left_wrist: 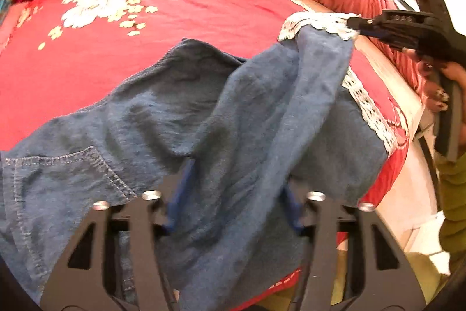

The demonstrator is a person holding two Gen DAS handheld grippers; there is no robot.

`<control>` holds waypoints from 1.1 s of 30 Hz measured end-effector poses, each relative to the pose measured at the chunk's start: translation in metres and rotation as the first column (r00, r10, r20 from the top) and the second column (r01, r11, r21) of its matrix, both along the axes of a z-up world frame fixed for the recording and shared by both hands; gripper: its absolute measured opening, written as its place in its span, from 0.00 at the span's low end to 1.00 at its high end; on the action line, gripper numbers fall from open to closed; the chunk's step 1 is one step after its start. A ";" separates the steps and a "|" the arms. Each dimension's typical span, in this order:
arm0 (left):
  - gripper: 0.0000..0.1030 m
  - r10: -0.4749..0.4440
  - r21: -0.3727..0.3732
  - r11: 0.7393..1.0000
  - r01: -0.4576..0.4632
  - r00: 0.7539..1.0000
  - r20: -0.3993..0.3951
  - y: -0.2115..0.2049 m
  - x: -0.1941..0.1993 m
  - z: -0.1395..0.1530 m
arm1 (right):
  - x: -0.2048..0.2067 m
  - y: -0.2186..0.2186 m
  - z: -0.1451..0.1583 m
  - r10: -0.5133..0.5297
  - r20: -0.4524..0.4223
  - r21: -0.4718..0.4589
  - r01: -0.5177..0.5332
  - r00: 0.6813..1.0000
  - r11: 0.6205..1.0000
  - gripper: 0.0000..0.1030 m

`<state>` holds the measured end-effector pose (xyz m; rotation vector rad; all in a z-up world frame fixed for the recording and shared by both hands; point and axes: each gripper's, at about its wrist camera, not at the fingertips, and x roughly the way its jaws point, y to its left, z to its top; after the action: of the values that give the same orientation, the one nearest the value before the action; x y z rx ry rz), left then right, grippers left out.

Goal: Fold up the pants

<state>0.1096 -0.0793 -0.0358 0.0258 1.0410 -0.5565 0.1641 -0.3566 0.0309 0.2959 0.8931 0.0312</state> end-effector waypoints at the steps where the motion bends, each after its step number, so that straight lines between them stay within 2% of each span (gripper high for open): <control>1: 0.21 -0.021 0.014 1.000 0.021 1.000 0.018 -0.004 -0.004 0.002 | -0.007 -0.005 0.002 -0.008 -0.001 0.010 0.008 1.000 1.000 0.11; 2: 0.16 -0.044 0.025 0.999 0.043 0.998 0.035 -0.008 -0.009 0.004 | -0.014 -0.009 0.005 -0.015 -0.002 0.013 0.015 1.000 1.000 0.11; 3: 0.04 -0.063 0.029 0.998 0.062 0.997 0.045 -0.011 -0.012 0.005 | -0.020 -0.013 0.007 -0.019 -0.001 0.013 0.019 1.000 1.000 0.11; 4: 0.00 -0.096 0.034 0.995 0.095 0.994 0.054 -0.014 -0.018 0.007 | -0.027 -0.015 0.008 -0.022 0.000 0.013 0.022 1.000 1.000 0.11; 12: 0.00 -0.124 0.059 0.991 0.120 0.989 0.074 -0.009 -0.035 0.012 | -0.080 -0.028 0.008 -0.039 -0.041 0.020 0.039 0.998 0.999 0.11; 18: 0.00 -0.156 0.079 0.986 0.150 0.984 0.082 0.001 -0.050 0.015 | -0.114 -0.028 -0.007 -0.036 -0.107 0.020 0.039 0.994 0.999 0.11; 23: 0.00 -0.190 0.120 0.976 0.183 0.980 0.051 -0.001 -0.056 0.004 | -0.128 -0.031 -0.034 -0.045 -0.194 0.054 0.057 0.980 0.997 0.10; 33: 0.02 -0.220 0.156 0.964 0.215 0.975 0.017 -0.005 -0.058 -0.008 | -0.143 -0.037 -0.062 -0.062 -0.264 0.049 0.077 0.963 0.996 0.10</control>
<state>0.0519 -0.0845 -0.0438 0.2879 1.0525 -0.6716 0.0211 -0.3935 -0.0313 0.3924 1.1454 -0.0478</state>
